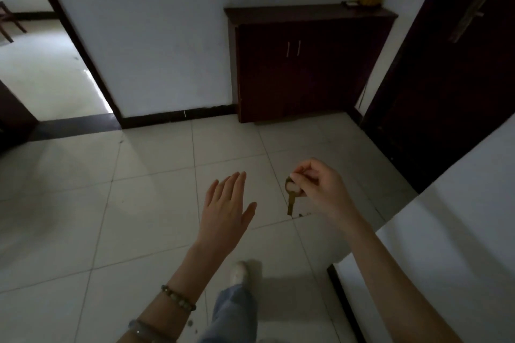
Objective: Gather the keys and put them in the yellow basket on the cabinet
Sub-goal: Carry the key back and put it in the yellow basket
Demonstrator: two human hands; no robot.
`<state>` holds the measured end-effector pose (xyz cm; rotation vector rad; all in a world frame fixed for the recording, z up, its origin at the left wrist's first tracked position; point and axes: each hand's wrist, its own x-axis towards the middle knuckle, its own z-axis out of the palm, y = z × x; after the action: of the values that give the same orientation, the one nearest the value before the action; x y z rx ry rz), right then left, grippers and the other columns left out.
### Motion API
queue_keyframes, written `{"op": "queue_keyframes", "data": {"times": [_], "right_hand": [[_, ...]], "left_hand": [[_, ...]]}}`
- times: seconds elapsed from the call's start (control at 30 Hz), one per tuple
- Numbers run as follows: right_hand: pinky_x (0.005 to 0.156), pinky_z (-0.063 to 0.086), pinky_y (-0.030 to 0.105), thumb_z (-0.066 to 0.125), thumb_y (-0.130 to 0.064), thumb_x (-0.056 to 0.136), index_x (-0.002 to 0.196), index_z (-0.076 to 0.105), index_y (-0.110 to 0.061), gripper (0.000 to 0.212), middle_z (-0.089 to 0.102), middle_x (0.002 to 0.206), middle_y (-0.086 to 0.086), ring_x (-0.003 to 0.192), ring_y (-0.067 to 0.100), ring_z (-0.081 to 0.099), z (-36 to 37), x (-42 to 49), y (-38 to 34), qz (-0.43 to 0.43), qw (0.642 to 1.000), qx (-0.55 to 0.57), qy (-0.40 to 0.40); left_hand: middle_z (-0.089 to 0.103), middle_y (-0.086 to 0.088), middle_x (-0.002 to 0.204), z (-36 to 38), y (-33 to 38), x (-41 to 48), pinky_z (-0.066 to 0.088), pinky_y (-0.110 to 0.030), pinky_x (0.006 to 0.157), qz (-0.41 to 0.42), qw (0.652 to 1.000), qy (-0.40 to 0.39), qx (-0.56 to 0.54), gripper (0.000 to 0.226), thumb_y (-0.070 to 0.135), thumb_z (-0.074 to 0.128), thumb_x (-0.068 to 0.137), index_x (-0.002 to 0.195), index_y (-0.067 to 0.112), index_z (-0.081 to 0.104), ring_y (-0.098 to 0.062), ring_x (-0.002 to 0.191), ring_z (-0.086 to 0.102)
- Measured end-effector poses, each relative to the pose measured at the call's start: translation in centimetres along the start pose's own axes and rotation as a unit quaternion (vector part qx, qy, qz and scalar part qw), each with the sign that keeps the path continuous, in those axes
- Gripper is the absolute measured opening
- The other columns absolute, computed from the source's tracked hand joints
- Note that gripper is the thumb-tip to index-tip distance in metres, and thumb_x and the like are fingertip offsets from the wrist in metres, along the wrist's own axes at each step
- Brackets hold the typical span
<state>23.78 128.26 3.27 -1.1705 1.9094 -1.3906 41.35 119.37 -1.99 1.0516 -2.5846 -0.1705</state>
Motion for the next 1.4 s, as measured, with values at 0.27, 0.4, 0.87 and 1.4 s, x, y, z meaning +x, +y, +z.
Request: {"op": "queue_keyframes", "data": {"times": [0.27, 0.4, 0.87, 1.4], "right_hand": [[0.07, 0.054, 0.022, 0.061, -0.019, 0.085, 0.079, 0.058, -0.026, 0.01, 0.067, 0.087, -0.005, 0.08, 0.004, 0.064, 0.3, 15.8, 0.0, 0.011, 0.999, -0.003, 0.05], [0.065, 0.053, 0.016, 0.061, -0.016, 0.085, 0.08, 0.059, -0.022, 0.009, 0.067, 0.084, -0.008, 0.077, 0.002, 0.065, -0.5, 21.1, 0.8, 0.016, 0.997, 0.003, 0.074], [0.072, 0.057, 0.034, 0.06, -0.014, 0.086, 0.082, 0.06, -0.014, 0.004, 0.068, 0.082, 0.004, 0.079, 0.016, 0.065, -10.5, 39.9, 8.1, 0.031, 0.989, -0.011, 0.145], [0.058, 0.047, 0.009, 0.061, -0.014, 0.086, 0.084, 0.06, -0.018, 0.005, 0.067, 0.082, -0.003, 0.072, -0.001, 0.063, -29.1, 61.9, 15.9, 0.049, 0.977, -0.002, 0.206]], "left_hand": [[0.05, -0.016, 0.136, 1.7, -4.6, 17.8, 0.02, -0.041, 0.109, 0.082, 0.997, -0.003, -0.014, 0.06, 0.036, 0.055, 0.089, 0.135, 0.004, 0.037, -0.029, 0.125, 0.046], [0.047, -0.015, 0.138, 3.4, -4.8, 24.8, 0.023, -0.041, 0.111, 0.115, 0.992, -0.023, -0.039, 0.06, 0.037, 0.054, 0.09, 0.137, 0.005, 0.035, -0.029, 0.127, 0.043], [0.048, -0.017, 0.137, 11.3, 0.5, 48.6, 0.026, -0.045, 0.11, 0.207, 0.977, -0.028, -0.038, 0.06, 0.033, 0.059, 0.088, 0.135, 0.002, 0.039, -0.031, 0.126, 0.045], [0.053, -0.018, 0.132, 20.7, 12.7, 74.3, 0.033, -0.049, 0.105, 0.247, 0.967, -0.042, -0.044, 0.064, 0.031, 0.068, 0.081, 0.132, 0.0, 0.044, -0.033, 0.12, 0.051]]}}
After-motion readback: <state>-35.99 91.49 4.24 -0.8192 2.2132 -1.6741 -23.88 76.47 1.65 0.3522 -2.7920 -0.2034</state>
